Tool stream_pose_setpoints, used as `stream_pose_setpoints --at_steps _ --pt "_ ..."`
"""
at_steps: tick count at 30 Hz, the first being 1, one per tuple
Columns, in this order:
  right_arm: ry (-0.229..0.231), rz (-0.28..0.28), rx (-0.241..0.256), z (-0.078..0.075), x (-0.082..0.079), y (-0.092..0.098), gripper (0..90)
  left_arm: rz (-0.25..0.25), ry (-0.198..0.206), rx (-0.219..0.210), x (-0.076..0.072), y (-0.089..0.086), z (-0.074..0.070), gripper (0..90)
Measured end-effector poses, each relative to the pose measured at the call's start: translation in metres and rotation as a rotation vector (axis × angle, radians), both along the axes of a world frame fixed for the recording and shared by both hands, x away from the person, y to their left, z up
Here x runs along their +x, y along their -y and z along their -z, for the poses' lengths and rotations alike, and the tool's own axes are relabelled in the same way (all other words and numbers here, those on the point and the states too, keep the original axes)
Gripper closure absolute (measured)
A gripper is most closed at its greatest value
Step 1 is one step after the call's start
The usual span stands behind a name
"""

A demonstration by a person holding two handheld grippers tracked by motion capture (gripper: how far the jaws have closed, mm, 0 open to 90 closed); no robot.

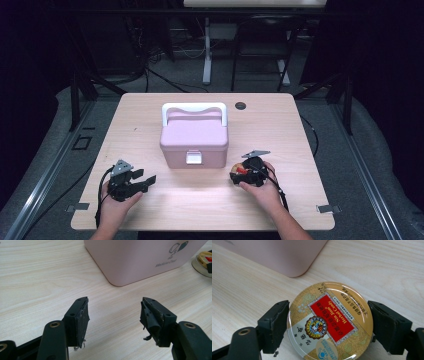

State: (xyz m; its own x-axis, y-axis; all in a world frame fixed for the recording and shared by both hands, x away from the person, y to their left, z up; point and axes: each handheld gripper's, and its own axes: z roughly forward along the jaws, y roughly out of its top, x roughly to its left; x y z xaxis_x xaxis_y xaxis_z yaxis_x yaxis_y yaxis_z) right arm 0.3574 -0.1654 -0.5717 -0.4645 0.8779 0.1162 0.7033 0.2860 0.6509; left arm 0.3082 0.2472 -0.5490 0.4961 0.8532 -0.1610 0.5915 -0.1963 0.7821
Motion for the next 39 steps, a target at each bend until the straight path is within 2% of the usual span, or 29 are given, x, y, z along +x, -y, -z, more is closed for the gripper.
stream_pose_setpoints --at_steps 5,10,12,15,16,17,19,25,28,32,36,39 --pt "-0.003 0.005 -0.016 -0.002 -0.006 0.008 19.8 -0.002 0.001 -0.001 -0.001 0.000 0.000 39.4" --pt "-0.006 0.029 -0.021 -0.004 -0.020 0.030 19.8 -0.005 0.003 -0.002 0.000 0.000 0.000 39.4" --pt "0.003 0.049 -0.039 -0.004 -0.028 0.044 19.8 -0.004 -0.002 0.001 0.000 0.001 0.000 39.4" --pt "-0.004 0.069 -0.035 -0.005 -0.034 0.054 19.8 -0.008 0.007 -0.003 0.000 0.002 0.001 39.5" --pt "-0.001 0.096 -0.032 -0.005 -0.038 0.065 19.8 -0.009 0.006 -0.004 0.000 0.002 0.001 39.5" --pt "-0.001 0.096 -0.032 -0.005 -0.038 0.065 19.8 -0.009 0.006 -0.004 0.000 0.002 0.001 39.5" --pt "-0.009 0.129 -0.020 -0.006 -0.045 0.081 19.8 -0.009 0.005 -0.002 0.000 0.002 0.001 39.5" --pt "-0.008 0.184 -0.029 -0.004 -0.061 0.108 19.8 -0.002 0.000 -0.003 0.002 0.003 0.000 39.5" --pt "-0.024 0.211 -0.017 -0.004 -0.065 0.116 19.8 0.002 0.001 -0.005 0.005 0.005 0.001 39.5" --pt "-0.013 0.233 -0.013 -0.004 -0.069 0.121 19.8 0.007 0.003 -0.007 0.006 0.008 0.000 39.6" --pt "-0.016 0.241 -0.010 -0.004 -0.071 0.124 19.8 0.017 -0.005 -0.001 0.007 0.008 0.000 39.6" --pt "-0.021 0.242 -0.010 -0.002 -0.073 0.125 19.8 0.016 0.004 -0.009 0.009 0.010 0.001 39.8"
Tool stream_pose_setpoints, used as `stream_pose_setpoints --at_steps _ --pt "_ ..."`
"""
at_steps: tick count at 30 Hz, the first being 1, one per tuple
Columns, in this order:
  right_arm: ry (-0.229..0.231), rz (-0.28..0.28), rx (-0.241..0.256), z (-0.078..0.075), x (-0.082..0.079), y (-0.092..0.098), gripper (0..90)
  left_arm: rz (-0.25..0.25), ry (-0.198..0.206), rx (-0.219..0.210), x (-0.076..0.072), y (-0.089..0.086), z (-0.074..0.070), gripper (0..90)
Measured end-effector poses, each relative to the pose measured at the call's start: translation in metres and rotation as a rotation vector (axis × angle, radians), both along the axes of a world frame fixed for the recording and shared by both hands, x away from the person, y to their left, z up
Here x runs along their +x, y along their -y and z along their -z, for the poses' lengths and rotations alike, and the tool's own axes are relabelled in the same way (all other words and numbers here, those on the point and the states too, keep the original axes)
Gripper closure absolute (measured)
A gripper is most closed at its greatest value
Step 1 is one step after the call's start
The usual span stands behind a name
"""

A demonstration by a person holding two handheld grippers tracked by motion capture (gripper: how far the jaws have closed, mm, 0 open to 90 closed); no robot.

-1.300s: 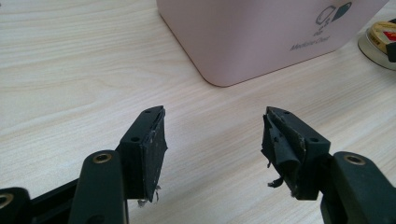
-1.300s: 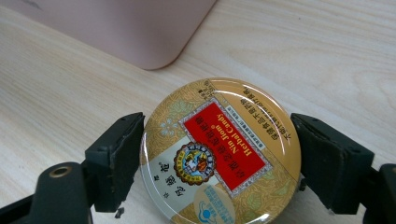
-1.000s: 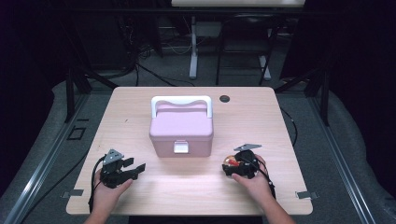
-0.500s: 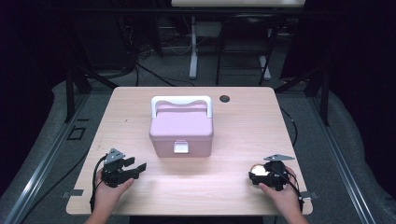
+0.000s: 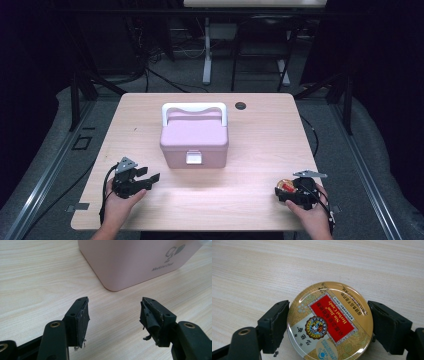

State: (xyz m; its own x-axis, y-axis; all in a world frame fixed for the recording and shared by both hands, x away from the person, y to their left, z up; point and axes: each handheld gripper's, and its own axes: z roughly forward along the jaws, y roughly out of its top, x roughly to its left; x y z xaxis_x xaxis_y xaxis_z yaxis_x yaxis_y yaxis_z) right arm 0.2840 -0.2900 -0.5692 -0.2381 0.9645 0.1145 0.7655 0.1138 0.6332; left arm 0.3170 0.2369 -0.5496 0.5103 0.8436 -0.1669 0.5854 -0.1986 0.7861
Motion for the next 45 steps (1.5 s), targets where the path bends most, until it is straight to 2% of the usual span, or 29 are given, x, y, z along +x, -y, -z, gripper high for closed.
stream_pose_setpoints --at_steps 6,9,12,17,20,22,23,27,32,34,40,43,45 --pt "0.017 -0.004 -0.011 -0.001 -0.001 0.001 16.7 0.005 0.000 0.006 0.001 0.000 0.000 39.9" --pt "0.045 0.011 0.016 -0.008 -0.001 0.002 16.2 0.010 0.012 0.006 0.001 0.000 0.000 42.6" --pt "0.060 0.014 0.021 -0.012 -0.001 0.003 16.2 0.014 0.013 0.005 0.000 0.000 -0.001 44.0" --pt "0.094 0.003 0.026 -0.022 0.001 0.001 20.0 0.020 0.018 -0.032 0.003 -0.001 -0.004 46.0" --pt "0.129 -0.020 0.016 -0.031 0.004 -0.007 26.1 0.020 0.023 -0.047 0.007 -0.002 -0.009 49.2" --pt "0.137 -0.024 0.012 -0.033 0.006 -0.010 27.4 0.016 0.027 -0.045 0.009 -0.002 -0.012 49.8" --pt "0.148 -0.028 0.006 -0.035 0.010 -0.014 31.7 0.014 0.030 -0.041 0.011 -0.001 -0.013 49.9" --pt "0.169 -0.069 0.028 -0.041 0.017 -0.024 42.0 0.021 0.034 -0.064 0.015 0.001 -0.018 52.3" --pt "0.199 -0.118 0.014 -0.045 0.023 -0.037 45.5 0.004 0.024 -0.087 0.025 0.000 -0.023 55.1" --pt "0.210 -0.138 0.024 -0.046 0.029 -0.047 48.2 -0.015 0.029 -0.112 0.030 -0.002 -0.025 56.9" --pt "0.203 -0.150 0.036 -0.046 0.041 -0.064 51.2 -0.039 0.047 -0.104 0.038 -0.006 -0.030 61.4" --pt "0.195 -0.157 0.061 -0.046 0.049 -0.073 57.2 -0.038 0.052 -0.122 0.043 -0.008 -0.034 63.4" --pt "0.192 -0.156 0.070 -0.046 0.054 -0.078 59.6 -0.029 0.057 -0.106 0.045 -0.008 -0.036 65.9"
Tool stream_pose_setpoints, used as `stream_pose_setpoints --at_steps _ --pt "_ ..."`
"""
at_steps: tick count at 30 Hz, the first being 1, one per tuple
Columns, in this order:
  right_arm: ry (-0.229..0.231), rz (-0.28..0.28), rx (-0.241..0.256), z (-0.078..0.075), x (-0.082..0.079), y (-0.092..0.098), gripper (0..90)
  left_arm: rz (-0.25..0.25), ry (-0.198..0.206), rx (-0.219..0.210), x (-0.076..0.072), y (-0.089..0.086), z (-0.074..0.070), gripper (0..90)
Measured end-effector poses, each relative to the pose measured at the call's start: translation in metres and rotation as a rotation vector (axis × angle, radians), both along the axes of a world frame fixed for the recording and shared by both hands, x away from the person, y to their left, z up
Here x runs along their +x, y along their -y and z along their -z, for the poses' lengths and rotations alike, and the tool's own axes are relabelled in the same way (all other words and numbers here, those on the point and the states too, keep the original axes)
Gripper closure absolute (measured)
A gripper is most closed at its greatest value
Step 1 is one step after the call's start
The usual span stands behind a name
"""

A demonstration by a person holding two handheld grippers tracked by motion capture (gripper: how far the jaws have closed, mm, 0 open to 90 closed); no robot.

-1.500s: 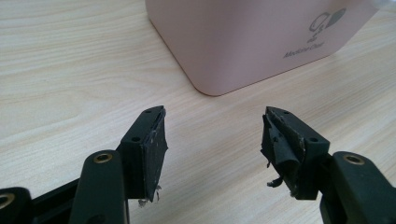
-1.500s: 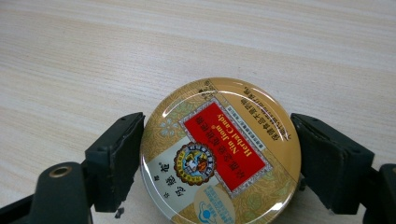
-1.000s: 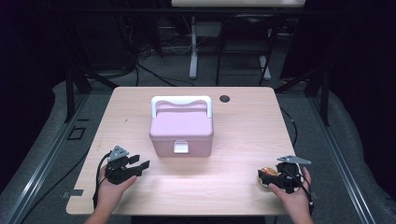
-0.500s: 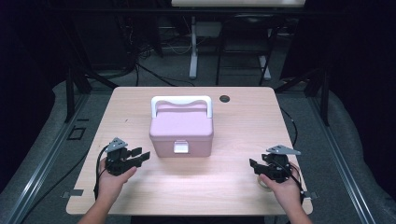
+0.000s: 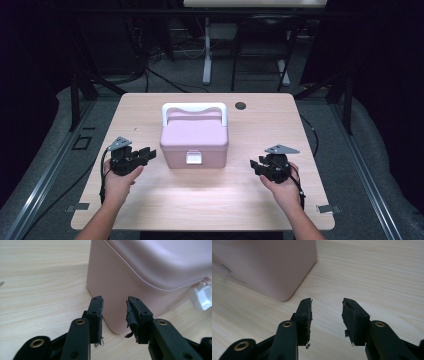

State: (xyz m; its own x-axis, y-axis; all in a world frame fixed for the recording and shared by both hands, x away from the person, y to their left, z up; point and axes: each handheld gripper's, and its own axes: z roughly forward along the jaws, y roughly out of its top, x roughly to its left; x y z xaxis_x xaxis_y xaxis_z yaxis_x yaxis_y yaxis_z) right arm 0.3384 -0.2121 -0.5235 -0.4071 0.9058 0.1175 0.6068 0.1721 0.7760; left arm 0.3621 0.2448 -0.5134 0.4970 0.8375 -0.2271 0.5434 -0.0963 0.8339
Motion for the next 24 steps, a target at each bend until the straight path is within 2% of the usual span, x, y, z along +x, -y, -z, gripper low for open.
stream_pose_setpoints --at_steps 4,10,16,18,20,24 --pt "-0.010 -0.008 0.006 0.002 0.010 -0.009 64.5 0.008 0.012 0.011 0.003 0.002 -0.005 71.0" --pt "0.014 -0.018 0.008 0.000 0.019 -0.023 68.6 0.024 0.006 0.032 0.009 0.005 -0.006 75.8" --pt "0.046 -0.022 0.021 -0.002 0.031 -0.038 72.8 0.022 -0.003 0.052 0.012 0.019 0.002 77.4" --pt "0.060 -0.023 0.022 -0.001 0.037 -0.046 75.2 0.002 0.002 0.058 0.014 0.023 0.007 80.6" --pt "0.059 -0.022 0.019 -0.001 0.041 -0.051 77.6 -0.005 -0.002 0.047 0.016 0.024 0.010 82.0" --pt "0.048 -0.014 0.019 0.003 0.047 -0.059 81.9 0.001 0.013 0.070 0.018 0.025 0.012 83.5"
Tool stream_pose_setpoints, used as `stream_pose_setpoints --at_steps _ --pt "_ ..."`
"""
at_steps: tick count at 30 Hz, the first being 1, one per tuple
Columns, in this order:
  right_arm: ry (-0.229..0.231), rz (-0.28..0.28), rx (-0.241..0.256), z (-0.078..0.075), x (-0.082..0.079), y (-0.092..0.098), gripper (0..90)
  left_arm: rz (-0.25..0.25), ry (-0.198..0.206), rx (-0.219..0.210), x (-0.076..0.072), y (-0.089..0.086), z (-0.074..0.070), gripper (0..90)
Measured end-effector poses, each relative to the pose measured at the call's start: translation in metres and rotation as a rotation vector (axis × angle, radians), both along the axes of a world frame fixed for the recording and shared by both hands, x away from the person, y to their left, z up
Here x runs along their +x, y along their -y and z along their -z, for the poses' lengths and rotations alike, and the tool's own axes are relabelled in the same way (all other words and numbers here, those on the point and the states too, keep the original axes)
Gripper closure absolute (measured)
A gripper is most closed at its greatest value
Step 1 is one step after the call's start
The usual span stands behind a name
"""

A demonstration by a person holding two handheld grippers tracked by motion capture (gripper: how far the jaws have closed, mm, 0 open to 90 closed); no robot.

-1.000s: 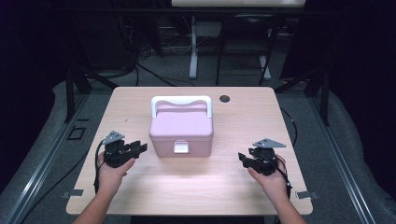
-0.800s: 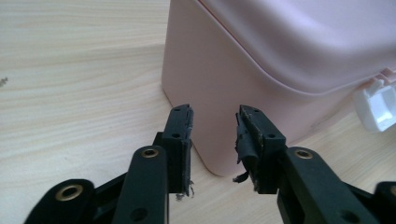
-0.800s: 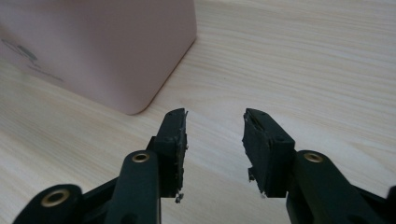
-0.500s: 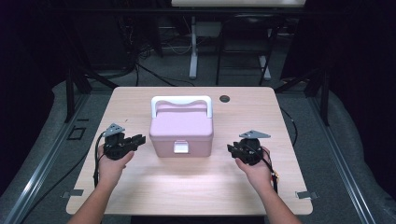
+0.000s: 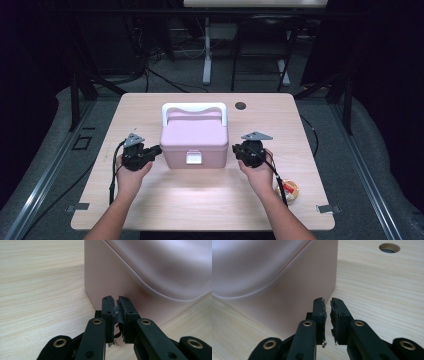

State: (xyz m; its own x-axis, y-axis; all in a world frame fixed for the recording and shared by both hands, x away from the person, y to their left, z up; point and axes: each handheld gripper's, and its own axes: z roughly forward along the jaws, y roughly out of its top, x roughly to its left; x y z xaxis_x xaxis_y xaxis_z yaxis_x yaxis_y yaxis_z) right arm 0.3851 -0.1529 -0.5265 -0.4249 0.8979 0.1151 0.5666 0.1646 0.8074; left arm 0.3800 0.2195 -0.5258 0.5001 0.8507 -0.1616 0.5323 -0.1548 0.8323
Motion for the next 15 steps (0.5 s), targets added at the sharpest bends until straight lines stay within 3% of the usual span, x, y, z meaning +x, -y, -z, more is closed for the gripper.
stream_pose_setpoints --at_steps 5,7,10,15 --pt "0.004 0.005 0.006 0.005 0.004 -0.005 82.0 -0.004 0.001 -0.011 0.001 0.000 0.003 84.0" --pt "0.000 0.012 0.026 0.006 0.003 -0.008 81.6 0.020 0.009 -0.004 0.000 0.004 0.002 84.0" --pt "0.022 0.026 0.009 0.006 0.001 -0.011 85.8 0.015 0.018 0.024 -0.001 0.009 0.002 86.5" --pt "0.030 0.014 0.010 0.006 -0.001 -0.013 90.0 0.000 0.012 0.016 -0.002 0.011 0.002 89.9"
